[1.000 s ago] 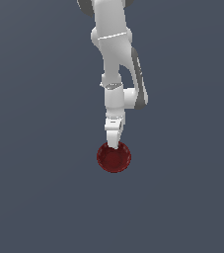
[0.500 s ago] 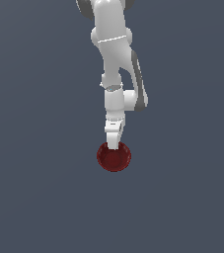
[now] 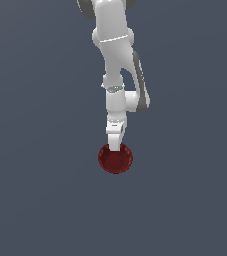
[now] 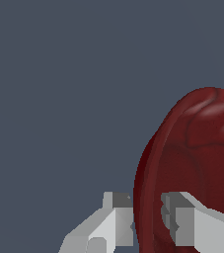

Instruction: Pick up the object and move it to a goal position.

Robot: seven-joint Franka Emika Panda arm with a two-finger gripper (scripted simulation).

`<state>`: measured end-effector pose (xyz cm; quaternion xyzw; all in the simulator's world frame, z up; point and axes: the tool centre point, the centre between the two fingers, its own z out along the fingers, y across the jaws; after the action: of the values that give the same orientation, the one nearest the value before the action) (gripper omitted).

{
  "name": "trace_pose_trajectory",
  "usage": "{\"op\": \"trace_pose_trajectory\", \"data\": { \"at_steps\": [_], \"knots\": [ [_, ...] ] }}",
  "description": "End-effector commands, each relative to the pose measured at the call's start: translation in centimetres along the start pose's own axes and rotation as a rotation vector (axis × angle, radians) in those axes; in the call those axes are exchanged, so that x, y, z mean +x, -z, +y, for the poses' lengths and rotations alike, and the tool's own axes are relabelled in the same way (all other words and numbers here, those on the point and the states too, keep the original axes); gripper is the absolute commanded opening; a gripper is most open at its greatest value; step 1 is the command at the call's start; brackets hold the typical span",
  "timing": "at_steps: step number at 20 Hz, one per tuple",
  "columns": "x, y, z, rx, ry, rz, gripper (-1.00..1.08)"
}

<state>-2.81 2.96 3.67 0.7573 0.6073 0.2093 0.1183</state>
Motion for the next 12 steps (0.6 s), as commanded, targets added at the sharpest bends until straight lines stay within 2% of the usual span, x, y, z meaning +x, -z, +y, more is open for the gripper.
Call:
{"op": "trace_pose_trajectory", "data": {
  "at_steps": [1, 12],
  "knots": [
    [-0.2, 0.3, 0.3, -0.002, 0.000, 0.000, -1.00],
    [-2.7, 5.3, 3.3, -0.001, 0.003, 0.000, -1.00]
  ]
}}
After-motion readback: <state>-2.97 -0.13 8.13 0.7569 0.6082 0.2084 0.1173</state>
